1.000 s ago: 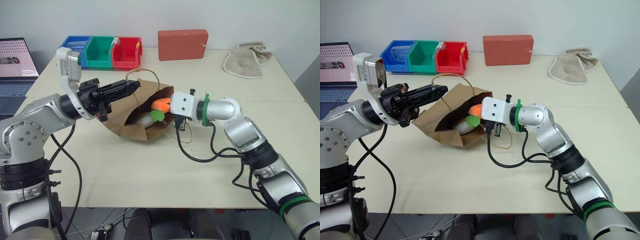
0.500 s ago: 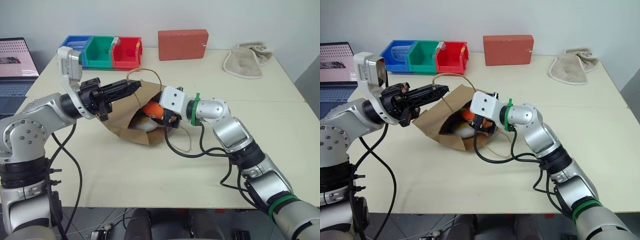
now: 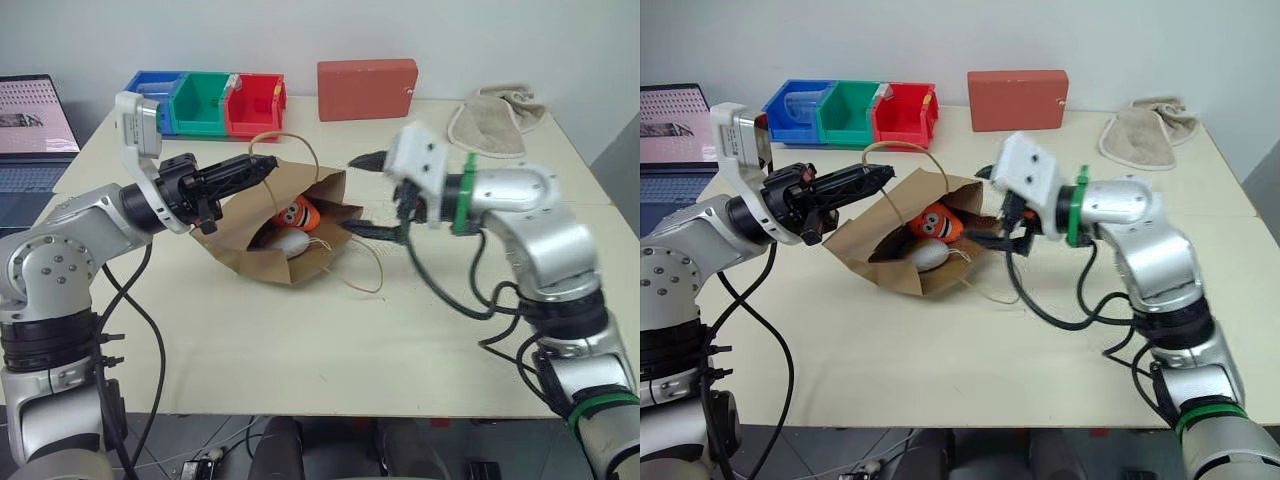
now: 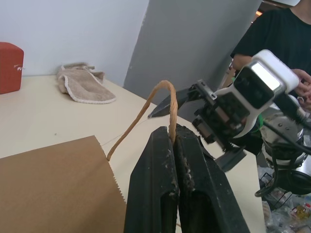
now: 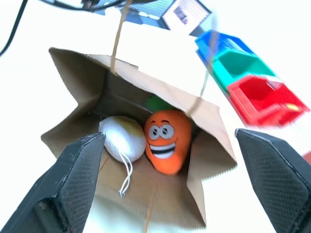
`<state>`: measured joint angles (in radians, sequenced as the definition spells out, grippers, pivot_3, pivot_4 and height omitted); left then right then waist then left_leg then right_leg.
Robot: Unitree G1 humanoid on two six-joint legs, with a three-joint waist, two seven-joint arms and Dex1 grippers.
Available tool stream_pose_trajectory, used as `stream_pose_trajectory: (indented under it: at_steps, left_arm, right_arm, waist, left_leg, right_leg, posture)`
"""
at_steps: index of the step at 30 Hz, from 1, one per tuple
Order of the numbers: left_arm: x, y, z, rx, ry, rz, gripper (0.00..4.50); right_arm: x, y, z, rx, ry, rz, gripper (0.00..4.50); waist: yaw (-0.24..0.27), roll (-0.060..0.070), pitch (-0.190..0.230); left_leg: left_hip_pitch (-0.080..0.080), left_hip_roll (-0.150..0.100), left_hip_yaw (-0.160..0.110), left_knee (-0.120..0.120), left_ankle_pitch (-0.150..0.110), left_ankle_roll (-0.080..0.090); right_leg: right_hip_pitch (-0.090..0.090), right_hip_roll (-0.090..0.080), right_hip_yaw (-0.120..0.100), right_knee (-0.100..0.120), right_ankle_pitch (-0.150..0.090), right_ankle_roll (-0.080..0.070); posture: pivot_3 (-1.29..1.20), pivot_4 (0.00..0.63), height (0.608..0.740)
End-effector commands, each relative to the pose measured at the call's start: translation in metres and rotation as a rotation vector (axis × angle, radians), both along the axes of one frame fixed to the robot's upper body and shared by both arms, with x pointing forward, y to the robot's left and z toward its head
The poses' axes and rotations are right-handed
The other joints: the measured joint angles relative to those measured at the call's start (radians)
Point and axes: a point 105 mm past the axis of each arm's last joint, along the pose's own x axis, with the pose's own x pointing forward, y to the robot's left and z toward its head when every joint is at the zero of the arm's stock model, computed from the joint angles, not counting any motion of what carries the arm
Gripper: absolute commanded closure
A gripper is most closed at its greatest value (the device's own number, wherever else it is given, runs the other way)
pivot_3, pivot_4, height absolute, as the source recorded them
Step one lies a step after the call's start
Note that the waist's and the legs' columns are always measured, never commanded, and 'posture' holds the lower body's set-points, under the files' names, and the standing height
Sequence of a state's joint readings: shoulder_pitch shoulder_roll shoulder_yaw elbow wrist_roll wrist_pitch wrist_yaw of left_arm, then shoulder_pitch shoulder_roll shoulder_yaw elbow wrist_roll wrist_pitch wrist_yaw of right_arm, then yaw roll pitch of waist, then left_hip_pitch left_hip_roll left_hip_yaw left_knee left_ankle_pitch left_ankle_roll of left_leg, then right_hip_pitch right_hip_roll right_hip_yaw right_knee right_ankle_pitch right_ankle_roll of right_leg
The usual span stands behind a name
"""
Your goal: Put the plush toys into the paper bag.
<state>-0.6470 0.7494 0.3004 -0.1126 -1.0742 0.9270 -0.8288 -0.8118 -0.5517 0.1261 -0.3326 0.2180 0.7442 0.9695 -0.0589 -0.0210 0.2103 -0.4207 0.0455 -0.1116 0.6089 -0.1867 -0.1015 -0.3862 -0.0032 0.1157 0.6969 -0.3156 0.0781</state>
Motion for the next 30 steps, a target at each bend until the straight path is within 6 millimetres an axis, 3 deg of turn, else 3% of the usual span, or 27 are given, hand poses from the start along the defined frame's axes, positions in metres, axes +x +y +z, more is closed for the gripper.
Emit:
stream_pose_trajectory:
  at_steps: [1,3,7,12,17,23,25,27,30]
  left_arm:
    - [-0.005,0.001,0.014,-0.003,-0.07,0.006,4.5]
    - [-0.005,0.002,0.014,0.001,-0.071,0.006,4.5]
    - [-0.005,0.003,0.016,0.007,-0.074,0.008,4.5]
    - [-0.006,0.004,0.016,0.015,-0.076,0.01,4.5]
    - [-0.006,0.005,0.016,0.019,-0.078,0.016,4.5]
    - [-0.006,0.004,0.016,0.022,-0.081,0.014,4.5]
    - [-0.006,0.003,0.018,0.018,-0.084,0.008,4.5]
    - [-0.006,0.002,0.019,0.015,-0.086,0.003,4.5]
    - [-0.006,-0.008,0.024,0.012,-0.103,-0.043,4.5]
  right_arm:
    - [0.011,-0.022,-0.025,-0.007,0.077,-0.131,0.03]
    - [0.024,-0.032,-0.056,-0.038,0.144,-0.233,0.03]
    - [0.032,-0.025,-0.099,-0.016,0.319,-0.263,0.03]
    - [0.033,-0.011,-0.113,0.047,0.421,-0.22,0.03]
    - [0.027,-0.001,-0.115,0.096,0.515,-0.168,1.46]
    - [0.023,0.006,-0.119,0.124,0.577,-0.144,3.68]
    - [0.021,0.007,-0.107,0.187,0.584,-0.121,4.4]
    - [0.019,0.007,-0.097,0.242,0.597,-0.098,4.46]
    - [0.005,-0.012,-0.071,0.302,0.608,-0.065,4.46]
  waist:
    - [0.0,0.0,0.0]
    - [0.0,0.0,0.0]
    - [-0.01,0.0,0.0]
    - [-0.022,0.0,0.0]
    - [-0.023,0.0,0.0]
    - [-0.022,0.0,0.0]
    - [-0.023,0.0,0.0]
    - [-0.023,0.0,0.0]
    - [-0.018,0.0,0.0]
  left_leg:
    - [0.0,0.0,0.0,0.0,0.0,0.0]
    - [0.0,0.0,0.0,0.0,0.0,0.0]
    - [0.0,0.0,0.002,0.0,0.0,0.0]
    - [0.0,0.0,0.002,0.0,0.0,0.0]
    - [0.0,0.0,0.002,0.0,0.0,0.0]
    - [0.0,0.0,0.001,0.0,0.0,0.0]
    - [0.0,0.0,0.001,0.0,0.0,0.0]
    - [-0.001,0.0,0.001,0.0,0.0,0.0]
    - [-0.001,0.0,0.001,0.0,0.0,0.0]
  right_leg:
    - [0.0,0.0,0.0,0.0,0.0,0.0]
    - [0.0,0.0,0.0,0.0,0.0,0.0]
    - [-0.001,0.0,0.002,0.0,0.0,0.0]
    - [-0.001,0.0,0.002,0.0,0.0,0.0]
    - [-0.001,0.0,0.002,0.0,0.0,0.0]
    - [-0.001,0.0,0.002,0.0,0.0,0.0]
    - [-0.001,0.0,0.002,0.0,0.0,0.0]
    - [-0.001,0.0,0.002,0.0,0.0,0.0]
    - [-0.001,0.0,0.001,0.0,0.0,0.0]
  posture:
    - [0.0,0.15,0.74]
    - [0.0,0.15,0.74]
    - [0.0,0.15,0.74]
    - [0.0,0.15,0.74]
    - [0.0,0.15,0.74]
    - [0.0,0.15,0.74]
    - [0.0,0.15,0.74]
    - [0.0,0.15,0.74]
    - [0.0,0.15,0.74]
